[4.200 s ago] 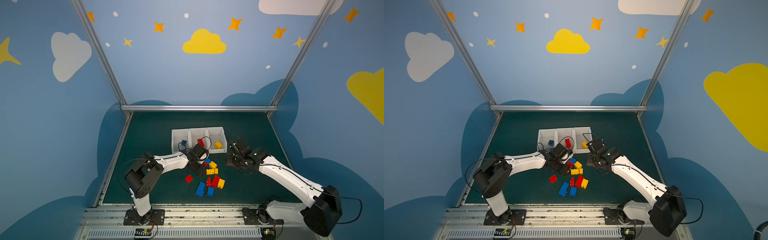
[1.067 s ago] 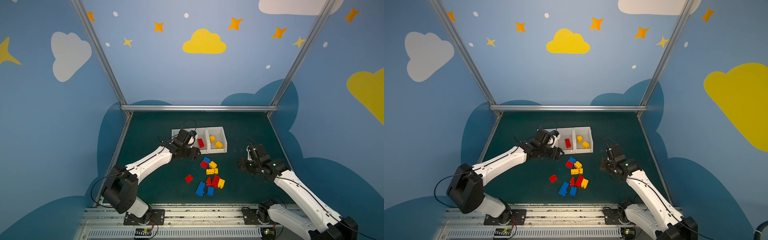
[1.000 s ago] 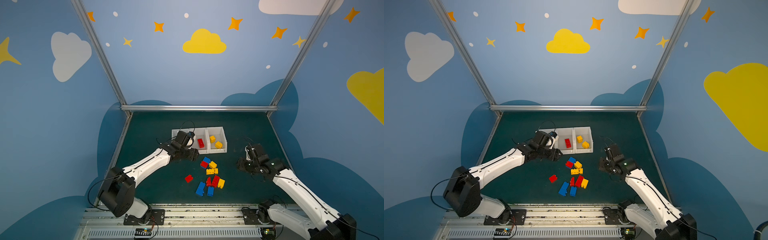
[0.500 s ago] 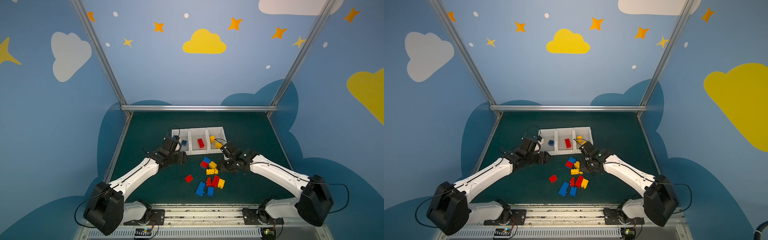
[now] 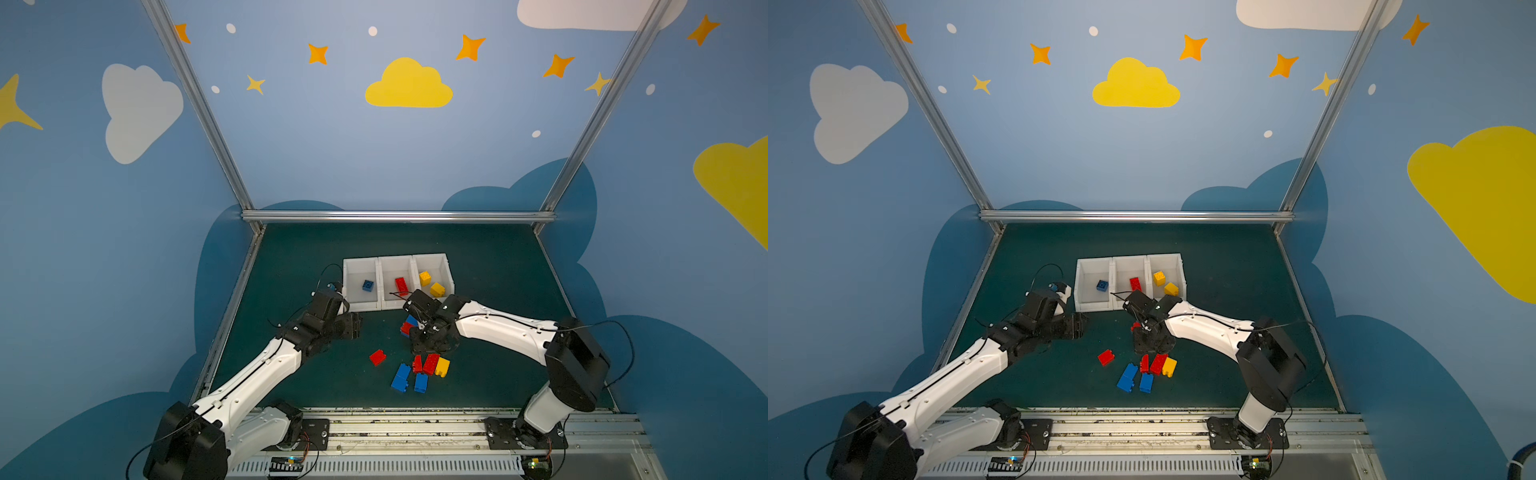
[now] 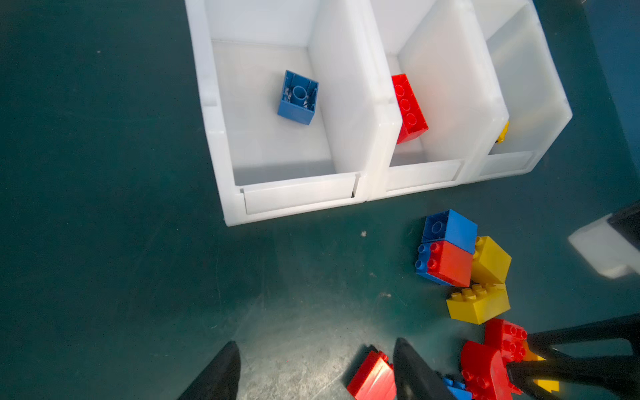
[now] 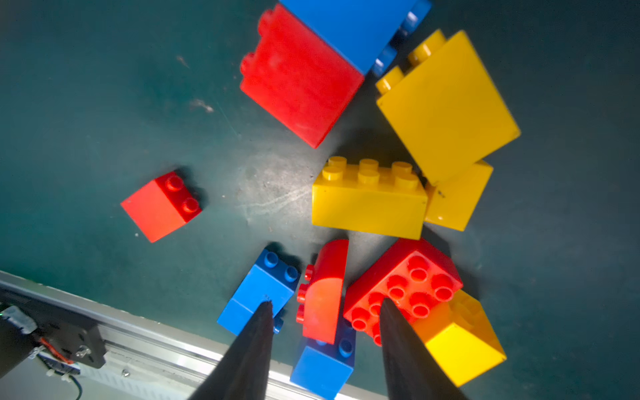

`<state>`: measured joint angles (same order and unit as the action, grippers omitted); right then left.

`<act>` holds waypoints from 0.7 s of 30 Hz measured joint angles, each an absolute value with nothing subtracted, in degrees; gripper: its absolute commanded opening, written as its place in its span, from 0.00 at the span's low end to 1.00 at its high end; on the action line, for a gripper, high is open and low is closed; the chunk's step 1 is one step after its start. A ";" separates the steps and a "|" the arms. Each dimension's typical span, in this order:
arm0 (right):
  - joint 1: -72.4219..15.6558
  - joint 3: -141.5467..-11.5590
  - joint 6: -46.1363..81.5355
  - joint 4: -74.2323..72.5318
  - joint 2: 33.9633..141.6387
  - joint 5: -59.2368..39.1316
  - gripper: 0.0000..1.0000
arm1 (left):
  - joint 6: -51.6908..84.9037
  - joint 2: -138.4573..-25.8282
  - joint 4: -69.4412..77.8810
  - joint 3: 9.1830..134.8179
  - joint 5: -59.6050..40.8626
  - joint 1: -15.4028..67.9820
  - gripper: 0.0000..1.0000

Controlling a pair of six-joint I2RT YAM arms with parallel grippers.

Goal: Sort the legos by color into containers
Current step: 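Grasp a red curved brick in the pile with the right gripper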

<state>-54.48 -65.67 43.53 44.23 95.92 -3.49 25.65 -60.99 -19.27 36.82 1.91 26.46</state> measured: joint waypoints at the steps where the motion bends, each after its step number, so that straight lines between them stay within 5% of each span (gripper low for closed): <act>1: -54.70 -65.69 43.55 44.31 96.23 -3.55 0.50 | 25.82 -60.75 -19.29 36.64 1.96 26.46 0.70; 21: -58.83 -68.03 43.97 45.50 104.47 -3.51 0.33 | 27.97 -57.08 -18.52 33.12 1.93 26.37 0.70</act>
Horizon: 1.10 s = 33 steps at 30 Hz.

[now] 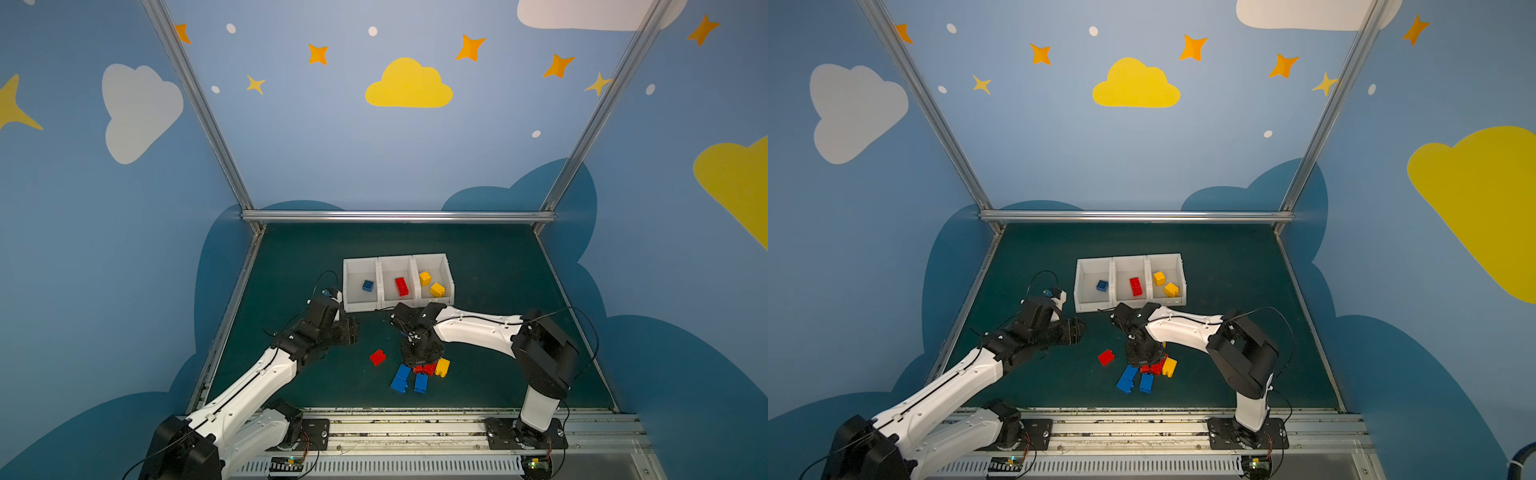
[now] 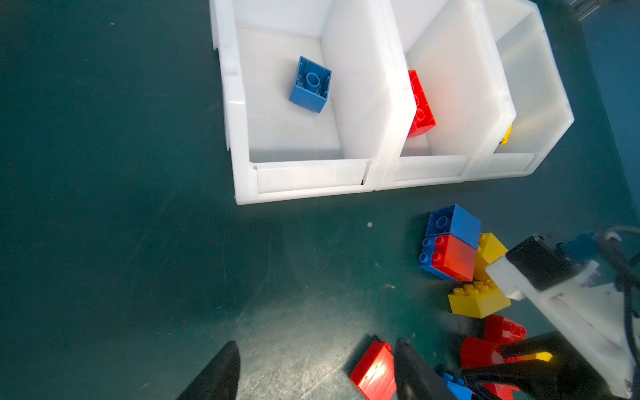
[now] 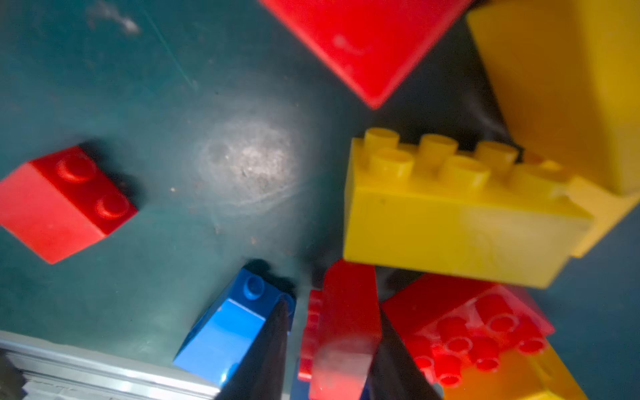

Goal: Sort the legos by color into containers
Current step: 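Grasp a red curved brick in the pile with the right gripper, then carry the red brick into the middle compartment and open the right gripper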

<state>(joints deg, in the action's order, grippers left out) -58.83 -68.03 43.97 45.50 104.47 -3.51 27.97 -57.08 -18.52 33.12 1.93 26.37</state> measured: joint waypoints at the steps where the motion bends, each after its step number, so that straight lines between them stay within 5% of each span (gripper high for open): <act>1: -58.89 -68.23 43.97 45.54 104.62 -3.49 0.30 | 28.14 -56.95 -18.55 33.04 1.93 26.37 0.70; 16: -58.08 -70.59 42.24 47.05 104.66 -2.63 0.20 | 29.02 -51.42 -18.48 30.37 2.59 26.37 0.71; 26: -50.76 -90.30 32.97 49.21 106.00 -1.93 0.20 | 30.37 -48.51 -18.85 29.56 2.57 26.35 0.71; 33: -45.19 -108.88 26.20 51.51 117.56 -1.23 0.20 | 31.38 -46.19 -19.49 27.73 1.43 26.37 0.71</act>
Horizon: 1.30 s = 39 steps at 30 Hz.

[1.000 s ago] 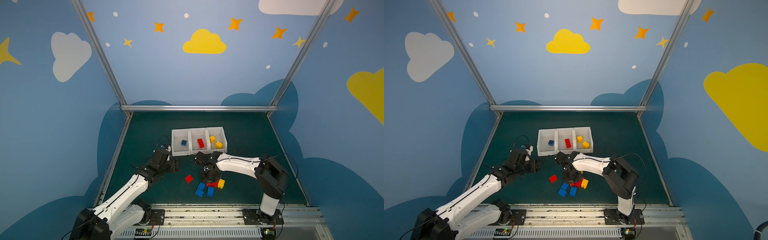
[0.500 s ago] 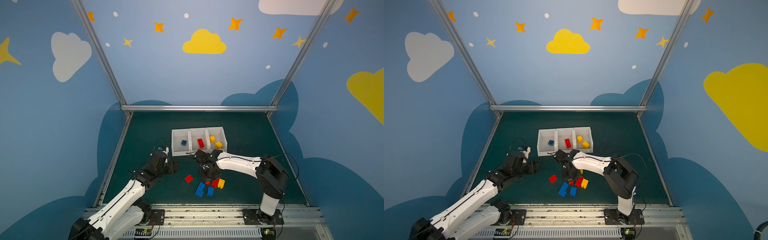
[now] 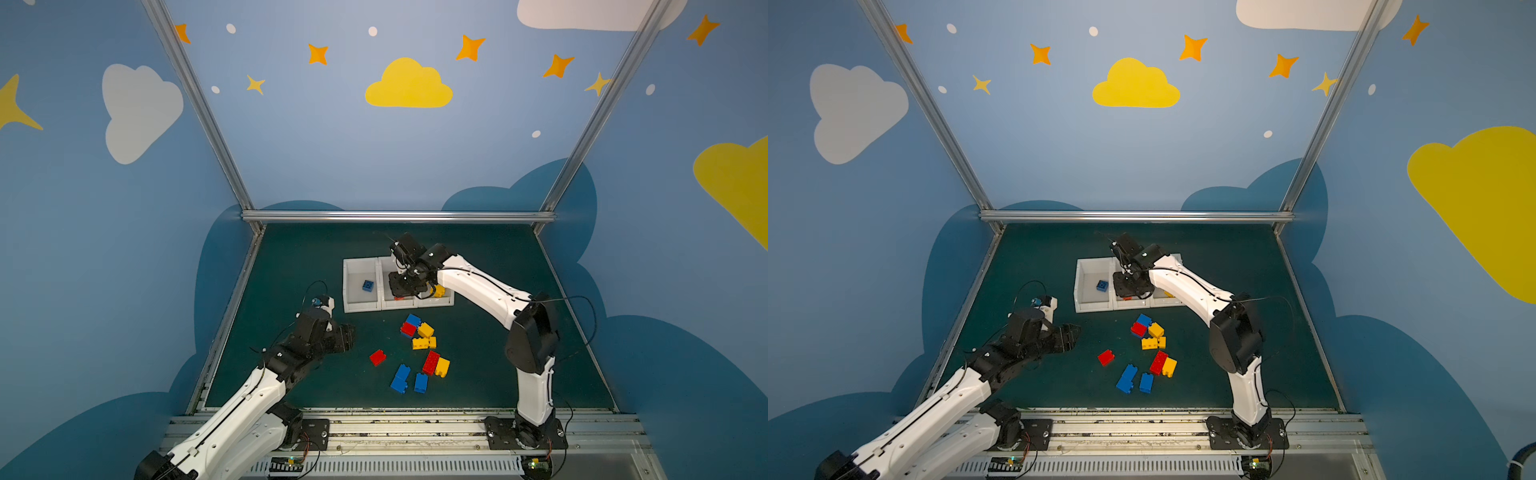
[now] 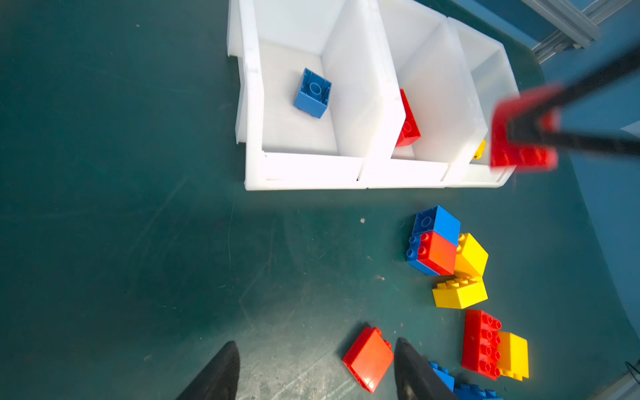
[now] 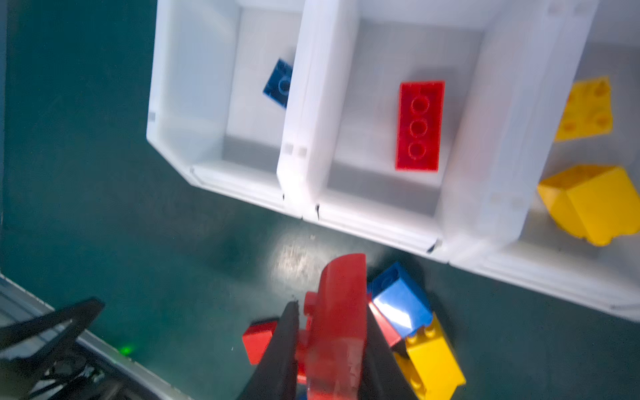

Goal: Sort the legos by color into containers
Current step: 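Carry the red brick into the middle compartment and open the right gripper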

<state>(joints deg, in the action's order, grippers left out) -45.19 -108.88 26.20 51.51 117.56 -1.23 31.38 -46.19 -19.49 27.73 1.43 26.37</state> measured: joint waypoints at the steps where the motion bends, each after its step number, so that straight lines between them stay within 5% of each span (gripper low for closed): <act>1: -44.64 -111.70 25.30 52.01 119.98 -1.17 0.20 | 31.53 -45.84 -19.55 27.49 1.17 26.35 0.71; 17: -41.36 -121.97 23.07 55.16 130.85 -2.96 0.24 | 33.50 -41.28 -20.99 24.49 -0.10 26.37 0.71; 27: -40.73 -122.15 23.05 55.37 131.87 -4.19 0.47 | 33.95 -41.30 -20.95 24.49 -0.60 26.37 0.71; 39: -40.32 -122.76 23.14 56.47 131.20 -4.21 0.48 | 33.95 -42.76 -20.43 24.49 -1.67 26.37 0.71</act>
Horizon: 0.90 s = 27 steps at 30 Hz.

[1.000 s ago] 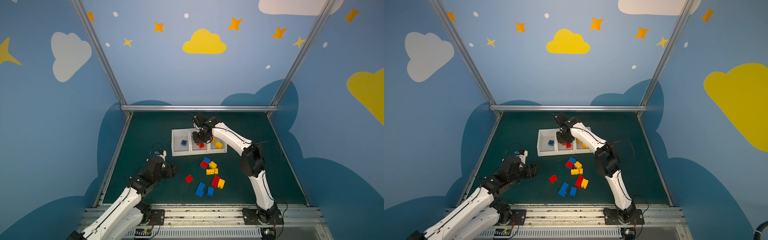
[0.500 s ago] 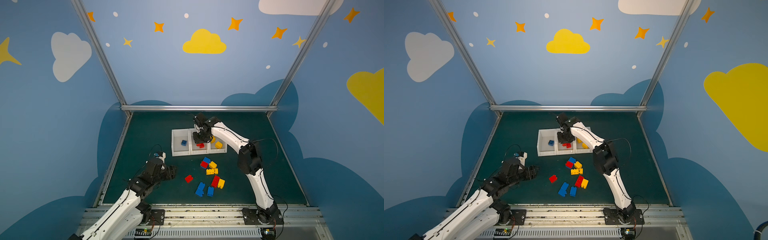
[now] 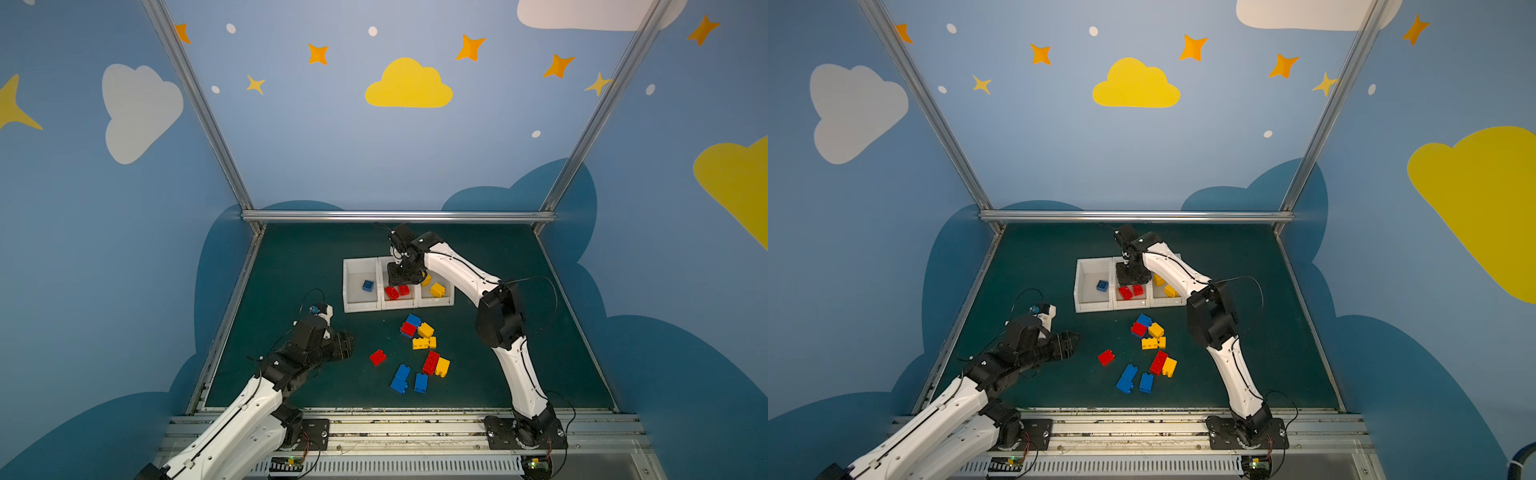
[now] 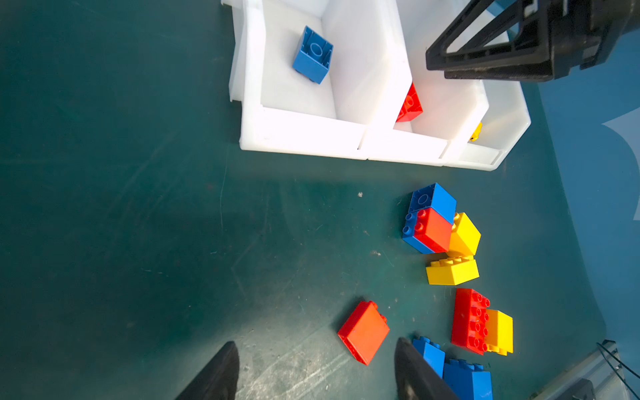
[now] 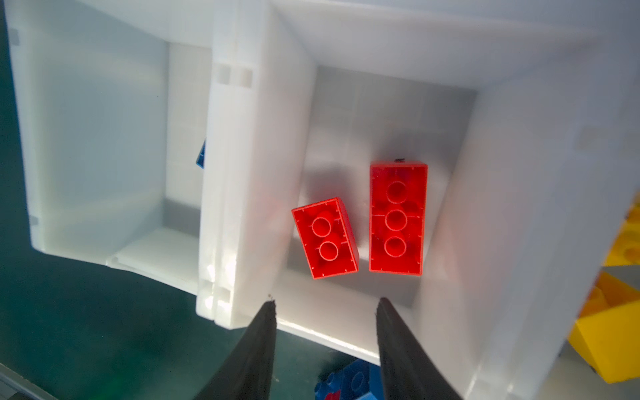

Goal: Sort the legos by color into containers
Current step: 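Carry the red brick into the middle compartment and open the right gripper, then move the right gripper back down over a yellow brick in the pile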

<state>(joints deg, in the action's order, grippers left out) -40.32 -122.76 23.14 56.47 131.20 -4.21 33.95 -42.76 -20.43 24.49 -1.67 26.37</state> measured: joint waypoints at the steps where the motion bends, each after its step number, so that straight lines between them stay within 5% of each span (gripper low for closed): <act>1: -40.32 -122.48 23.16 56.42 130.69 -4.21 0.48 | 33.95 -42.89 -20.34 24.49 -1.76 26.37 0.71; 27: -40.77 -75.11 32.69 49.52 98.39 0.56 0.52 | 32.99 -49.84 -16.36 24.53 -4.99 26.37 0.71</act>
